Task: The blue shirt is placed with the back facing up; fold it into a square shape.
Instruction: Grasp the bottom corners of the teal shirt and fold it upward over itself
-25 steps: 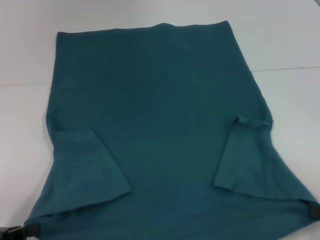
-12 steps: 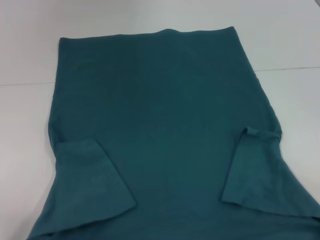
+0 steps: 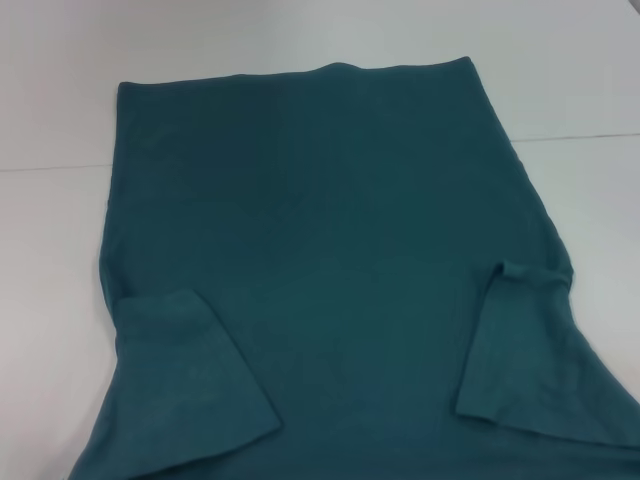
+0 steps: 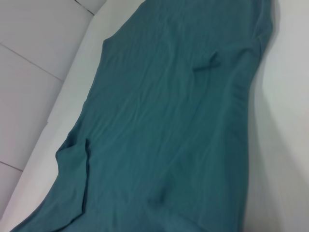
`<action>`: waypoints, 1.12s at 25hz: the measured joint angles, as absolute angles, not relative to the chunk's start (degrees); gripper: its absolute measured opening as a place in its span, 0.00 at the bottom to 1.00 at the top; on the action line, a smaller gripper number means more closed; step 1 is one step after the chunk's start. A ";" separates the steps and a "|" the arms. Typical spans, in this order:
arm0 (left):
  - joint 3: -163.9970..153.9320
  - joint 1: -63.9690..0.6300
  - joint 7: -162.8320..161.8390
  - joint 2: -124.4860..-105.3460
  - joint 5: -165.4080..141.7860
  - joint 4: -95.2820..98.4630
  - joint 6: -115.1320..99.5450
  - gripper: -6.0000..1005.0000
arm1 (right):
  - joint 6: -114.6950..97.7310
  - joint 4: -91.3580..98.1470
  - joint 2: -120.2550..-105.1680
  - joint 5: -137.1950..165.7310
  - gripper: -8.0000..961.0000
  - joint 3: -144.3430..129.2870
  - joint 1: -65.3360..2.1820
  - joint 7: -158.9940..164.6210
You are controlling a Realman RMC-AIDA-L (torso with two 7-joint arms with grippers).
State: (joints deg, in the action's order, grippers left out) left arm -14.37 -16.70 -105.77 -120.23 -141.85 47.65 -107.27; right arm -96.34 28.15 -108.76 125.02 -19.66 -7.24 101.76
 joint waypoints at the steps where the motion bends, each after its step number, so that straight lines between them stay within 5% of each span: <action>1: -14.34 -16.70 -105.83 -120.23 -141.87 47.64 -107.30 0.03 | -96.43 28.17 -108.76 125.06 0.07 -19.54 -7.18 101.77; 9: -14.17 -20.60 -106.19 -119.47 -141.04 46.43 -106.20 0.03 | -96.31 28.55 -108.79 124.91 0.07 -14.91 -9.17 101.86; 14: -13.89 -29.01 -107.21 -116.81 -139.36 41.11 -100.15 0.03 | -93.67 28.16 -109.08 124.60 0.07 -11.09 -14.73 102.25; 18: -13.90 -35.91 -107.42 -114.87 -138.74 35.74 -92.63 0.03 | -87.94 27.91 -110.19 124.59 0.07 -10.67 -20.62 102.66; 28: -14.43 -43.28 -106.51 -115.00 -128.89 33.11 -74.19 0.03 | -69.47 27.40 -113.28 122.74 0.07 -10.96 -33.17 99.63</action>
